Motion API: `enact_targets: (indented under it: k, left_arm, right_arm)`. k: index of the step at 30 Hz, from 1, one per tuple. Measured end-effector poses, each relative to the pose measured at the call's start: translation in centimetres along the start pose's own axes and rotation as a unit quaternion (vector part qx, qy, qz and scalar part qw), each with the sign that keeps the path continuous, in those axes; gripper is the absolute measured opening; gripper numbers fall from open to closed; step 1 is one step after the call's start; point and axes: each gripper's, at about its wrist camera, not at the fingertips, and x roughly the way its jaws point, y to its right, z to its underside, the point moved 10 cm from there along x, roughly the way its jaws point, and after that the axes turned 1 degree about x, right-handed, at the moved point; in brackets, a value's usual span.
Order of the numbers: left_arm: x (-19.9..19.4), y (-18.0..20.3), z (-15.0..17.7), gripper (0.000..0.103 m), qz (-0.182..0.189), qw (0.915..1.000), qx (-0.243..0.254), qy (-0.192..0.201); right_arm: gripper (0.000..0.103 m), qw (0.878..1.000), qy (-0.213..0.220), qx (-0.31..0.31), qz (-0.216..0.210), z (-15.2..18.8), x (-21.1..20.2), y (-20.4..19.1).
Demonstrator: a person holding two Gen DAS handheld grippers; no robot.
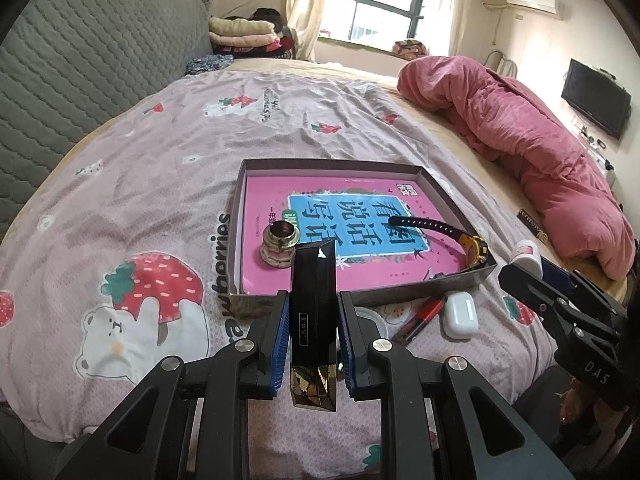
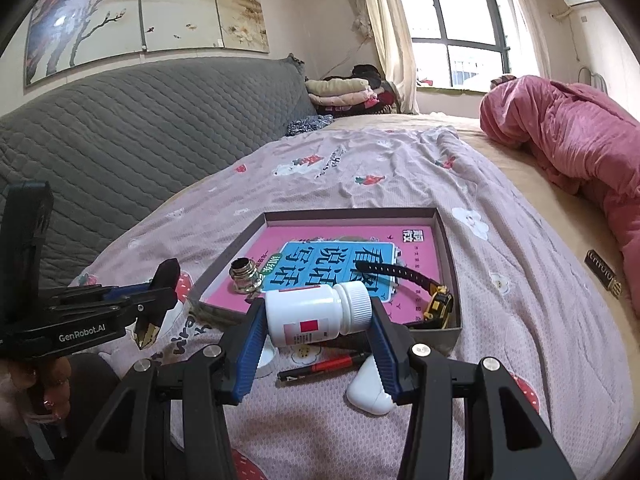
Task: Organize rigid objects
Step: 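Lift and carry the clipper and pill bottle over the tray with both tools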
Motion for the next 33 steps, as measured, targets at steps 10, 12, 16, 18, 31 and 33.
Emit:
enact_targets:
  k: [10,12,16,18,31,33]
  left_arm:
    - [-0.1,0.3,-1.6,0.023,-0.006,1.0,0.002,0.007]
    - [0.1,0.2,-2.0,0.023,-0.008,0.9999,-0.001,0.009]
    - [0.5,-0.2,-2.3,0.023,-0.009,0.9999,-0.007,0.01]
    - [0.9,-0.4,-2.4,0.023,-0.009,0.9999,-0.01,0.009]
    - [3.3,0.3,-1.6,0.023,-0.004,1.0,0.005,-0.001]
    - [3.6,0.3,-1.8,0.023,-0.009,0.9999,0.011,-0.001]
  right_arm:
    - [0.049,0.999,0.032,0.005,-0.001,-2.0,-0.4,0.0]
    - [0.049,0.999,0.036,0.006,0.001,-2.1,-0.6,0.2]
    - [0.049,0.999,0.033,0.002,0.005,-1.9,-0.4,0.4]
    - [0.049,0.999,0.031,0.0,0.007,-1.8,-0.2,0.5]
    - [0.049,1.0,0.017,0.001,0.027,-1.1,0.8,1.6]
    - [0.049,0.999,0.015,0.003,0.029,-1.1,1.0,1.8]
